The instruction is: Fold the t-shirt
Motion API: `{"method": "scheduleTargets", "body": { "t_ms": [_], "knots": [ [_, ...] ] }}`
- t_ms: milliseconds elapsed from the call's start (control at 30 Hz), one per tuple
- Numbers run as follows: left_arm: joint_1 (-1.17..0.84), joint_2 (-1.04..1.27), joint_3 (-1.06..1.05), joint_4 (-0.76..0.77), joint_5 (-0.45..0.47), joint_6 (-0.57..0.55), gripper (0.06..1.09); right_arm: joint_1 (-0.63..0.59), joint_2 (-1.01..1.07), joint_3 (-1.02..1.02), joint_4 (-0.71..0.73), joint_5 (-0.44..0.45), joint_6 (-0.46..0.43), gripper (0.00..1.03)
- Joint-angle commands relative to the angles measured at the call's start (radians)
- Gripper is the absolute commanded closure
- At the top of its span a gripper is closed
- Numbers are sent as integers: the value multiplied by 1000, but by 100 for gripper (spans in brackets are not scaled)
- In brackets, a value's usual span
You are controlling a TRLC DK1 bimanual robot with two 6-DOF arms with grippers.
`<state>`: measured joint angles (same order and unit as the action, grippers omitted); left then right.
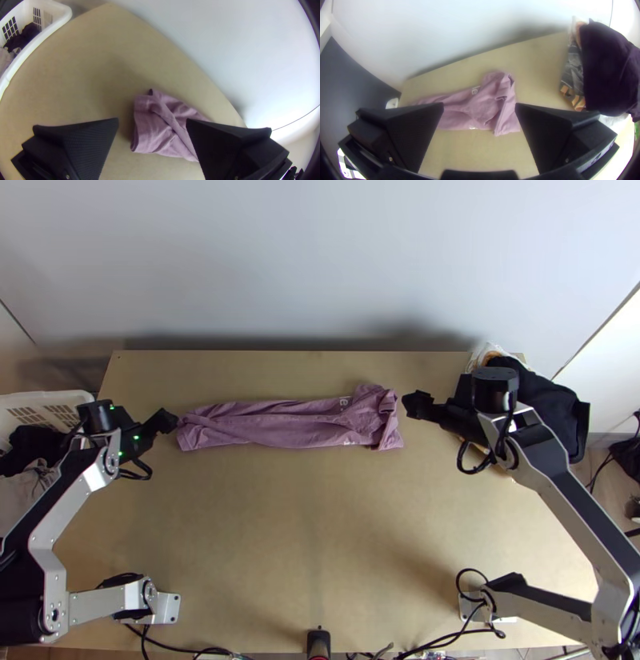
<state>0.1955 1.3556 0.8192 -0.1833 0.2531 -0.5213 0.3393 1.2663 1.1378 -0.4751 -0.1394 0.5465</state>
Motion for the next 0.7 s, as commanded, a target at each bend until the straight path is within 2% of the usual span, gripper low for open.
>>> {"method": "scheduleTargets", "body": {
  "t_ms": [0, 500, 667],
  "knots": [
    [-22, 103, 38, 25, 63, -28, 11, 10, -53, 11, -83, -6, -3, 4],
    [-146, 267, 69, 90, 40, -39, 11, 0, -123, 119, -220, -6, -5, 4],
    [-177, 335, 127, 88, 28, -43, 11, -2, -151, 93, -232, -6, -3, 4]
  ]
}}
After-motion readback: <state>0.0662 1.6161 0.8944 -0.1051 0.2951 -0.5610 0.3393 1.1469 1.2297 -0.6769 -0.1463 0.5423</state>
